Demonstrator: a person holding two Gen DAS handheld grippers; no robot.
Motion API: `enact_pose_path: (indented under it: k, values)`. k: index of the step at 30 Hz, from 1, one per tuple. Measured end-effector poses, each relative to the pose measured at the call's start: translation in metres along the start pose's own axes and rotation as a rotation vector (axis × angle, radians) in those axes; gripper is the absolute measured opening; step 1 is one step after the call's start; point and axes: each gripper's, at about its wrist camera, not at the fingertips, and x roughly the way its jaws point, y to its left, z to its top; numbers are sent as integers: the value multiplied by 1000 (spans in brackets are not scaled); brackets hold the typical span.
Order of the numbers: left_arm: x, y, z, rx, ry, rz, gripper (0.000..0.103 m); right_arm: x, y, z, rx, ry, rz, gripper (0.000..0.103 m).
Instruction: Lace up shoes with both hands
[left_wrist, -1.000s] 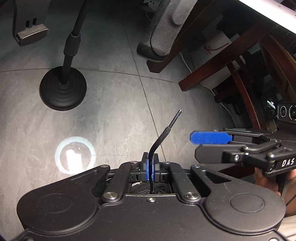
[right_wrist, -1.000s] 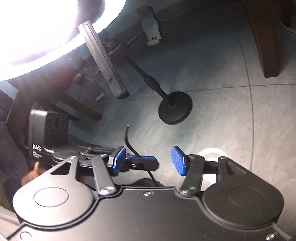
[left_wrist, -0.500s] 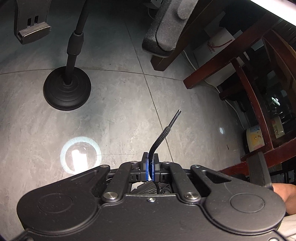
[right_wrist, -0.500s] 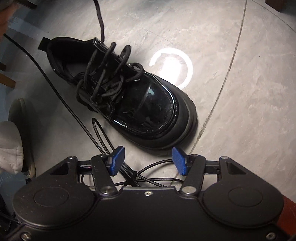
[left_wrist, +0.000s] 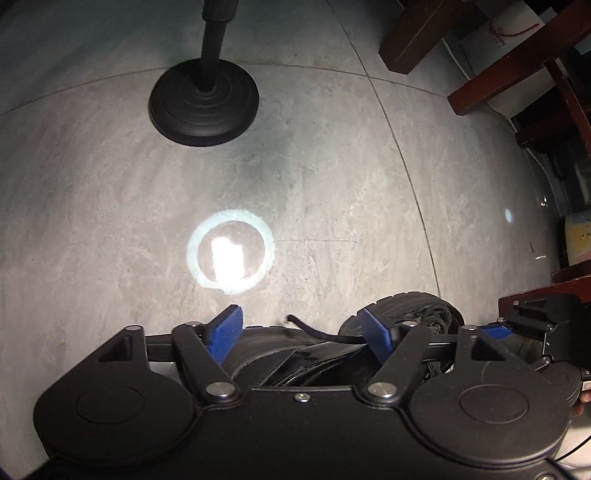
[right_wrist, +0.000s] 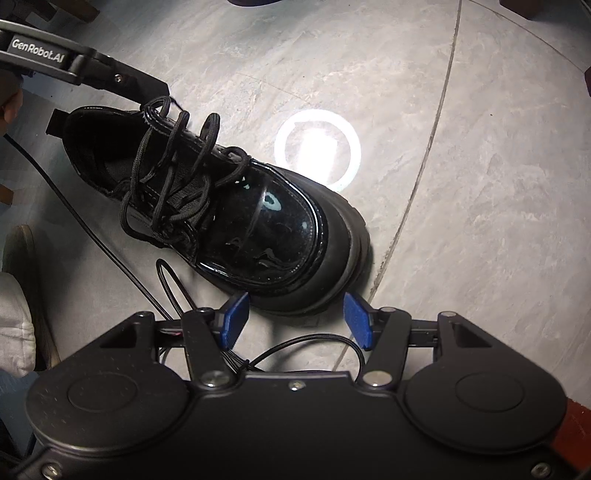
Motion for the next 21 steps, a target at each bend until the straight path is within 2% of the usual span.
enact_pose_path:
  k: [3,8,11,13,15,17,21]
  values:
    - [-12,-3,-6,-66,40,-1,74,-5,1,0,2,9,-28,65]
    - [-50,-30,-11,-59,77,108,74,-36,-1,-6,65,48,-86,68]
    - [-88,-56,-10,-81,105,147,74,-73,5,-4,156,37,-45,68]
    - [-120,-77,-10,-61,115,145,74,-115,19,-5,179,-3,-47,69]
    - [-151,-97,-14,-20,98,159,81,-150,34,-8,153,-36,-72,71]
    - [-197,-126,-34,52,68,190,90,-187,51,-13,100,-69,-108,72]
    - [-249,-151,-81,46,14,191,95,-259,82,-37,147,-133,-129,80]
